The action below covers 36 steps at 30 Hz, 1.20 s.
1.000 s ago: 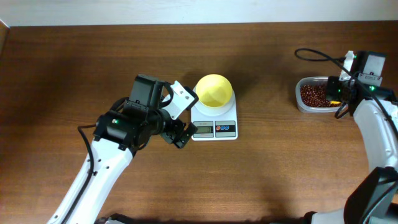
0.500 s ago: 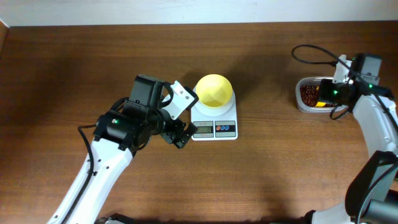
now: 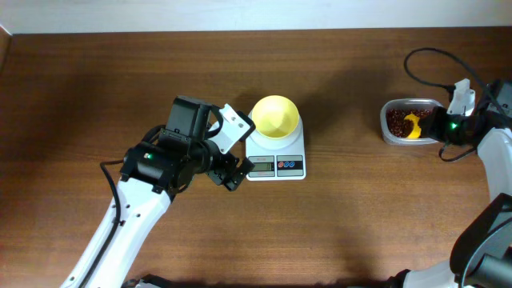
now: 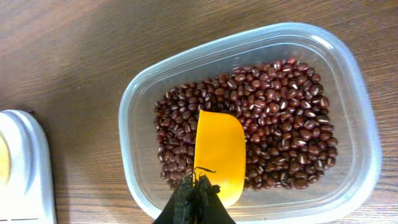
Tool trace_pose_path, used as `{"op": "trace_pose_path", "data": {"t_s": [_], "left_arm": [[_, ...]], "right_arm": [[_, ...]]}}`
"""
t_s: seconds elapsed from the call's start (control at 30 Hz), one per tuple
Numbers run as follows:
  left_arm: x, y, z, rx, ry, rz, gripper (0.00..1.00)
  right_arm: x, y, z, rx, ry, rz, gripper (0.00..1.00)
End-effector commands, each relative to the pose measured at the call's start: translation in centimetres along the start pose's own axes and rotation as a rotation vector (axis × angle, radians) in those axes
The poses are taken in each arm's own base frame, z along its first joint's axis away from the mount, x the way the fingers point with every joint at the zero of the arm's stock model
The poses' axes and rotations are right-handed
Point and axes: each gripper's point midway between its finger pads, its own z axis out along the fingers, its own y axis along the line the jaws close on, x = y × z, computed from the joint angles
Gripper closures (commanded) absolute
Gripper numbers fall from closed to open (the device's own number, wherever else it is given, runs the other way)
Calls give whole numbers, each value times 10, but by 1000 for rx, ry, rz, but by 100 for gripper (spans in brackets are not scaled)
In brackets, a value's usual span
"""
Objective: Scoop item into bowl and weigh 50g on scale
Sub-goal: 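Dip the yellow scoop into the red beans with the right gripper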
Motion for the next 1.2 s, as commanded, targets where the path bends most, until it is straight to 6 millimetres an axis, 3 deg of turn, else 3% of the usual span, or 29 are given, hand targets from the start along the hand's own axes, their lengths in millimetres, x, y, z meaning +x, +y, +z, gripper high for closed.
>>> {"op": "trace_pose_path", "data": {"t_s": [0.0,0.27,0.53,0.6,0.87,1.17], "left_arm": [[-1,0,-4,-8,-12,19,1],[-1,0,-4,-9,-12,18,1],[-1,0,-4,-9,-12,18,1],[-1,0,-4,-9,-12,18,1],[-1,0,-4,-9,-12,18,1],[-1,0,-4,-9,-12,18,1]], "right_arm": [[-1,5,1,-41,5,33,96],[11,9,21,-119,65,119,96],[2,12,21,-145,33,129,96],[-5,12,14,-210,1,143,96],[-10,-30,-15,-258,-62,277,96],[-19,-21,-38,-437,-118,310,96]]}}
